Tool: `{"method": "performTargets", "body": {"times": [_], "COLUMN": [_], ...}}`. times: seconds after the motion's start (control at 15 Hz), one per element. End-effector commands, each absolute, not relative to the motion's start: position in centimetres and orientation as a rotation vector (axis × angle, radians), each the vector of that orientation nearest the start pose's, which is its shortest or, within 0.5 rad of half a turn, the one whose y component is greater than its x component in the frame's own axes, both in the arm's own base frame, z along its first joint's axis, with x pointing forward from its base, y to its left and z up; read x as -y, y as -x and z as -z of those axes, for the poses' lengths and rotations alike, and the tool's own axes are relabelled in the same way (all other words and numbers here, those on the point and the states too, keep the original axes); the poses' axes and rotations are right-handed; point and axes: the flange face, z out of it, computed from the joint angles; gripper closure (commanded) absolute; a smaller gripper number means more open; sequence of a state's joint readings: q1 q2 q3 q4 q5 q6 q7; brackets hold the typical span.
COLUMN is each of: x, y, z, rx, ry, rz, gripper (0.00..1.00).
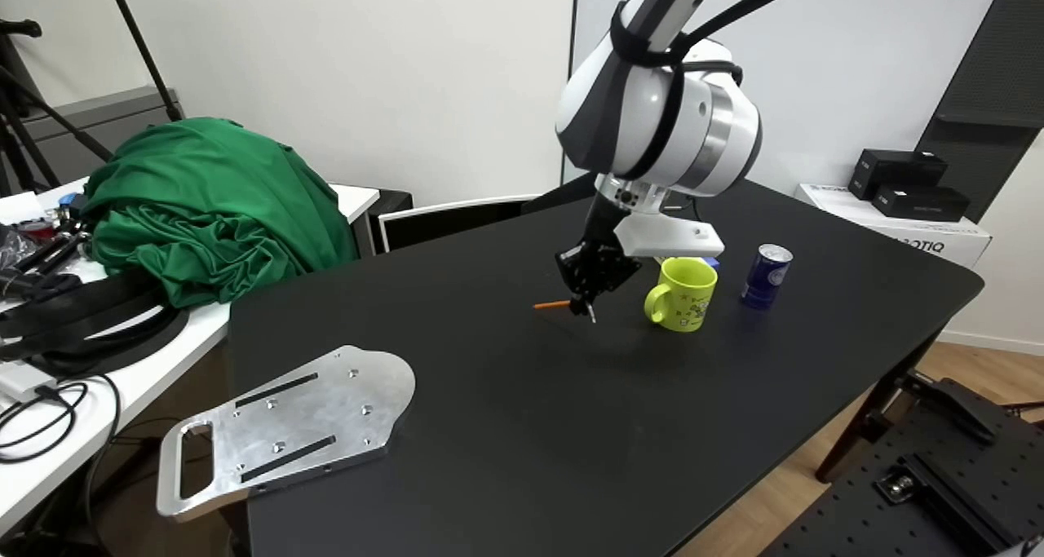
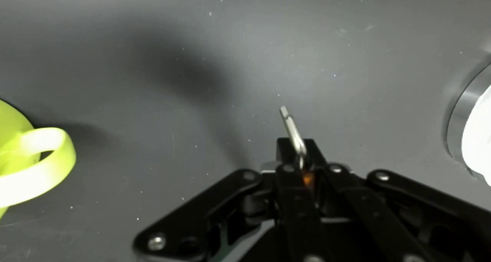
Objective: Take the Allen key out of the mug and put it on the table
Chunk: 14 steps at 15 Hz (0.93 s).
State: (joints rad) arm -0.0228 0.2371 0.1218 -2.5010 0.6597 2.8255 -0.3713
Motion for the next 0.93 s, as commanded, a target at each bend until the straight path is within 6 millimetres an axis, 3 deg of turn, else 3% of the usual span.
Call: {"method": "performTargets", "body": {"times": [0.0, 0.33, 0.8, 0.87], "x": [-2.3, -1.2, 0.2, 0.3], "y": [-46.7, -45.5, -46.2, -46.4], "z": [-16.8, -13.4, -12.4, -12.5], "rx": [-0.238, -0.214, -0.227, -0.237], "ry": [2.9, 2.996, 3.074, 3.076], "rz": [0.213, -0.026, -0.266, -0.278], "gripper": [0.98, 0.98, 0.98, 0.66]}}
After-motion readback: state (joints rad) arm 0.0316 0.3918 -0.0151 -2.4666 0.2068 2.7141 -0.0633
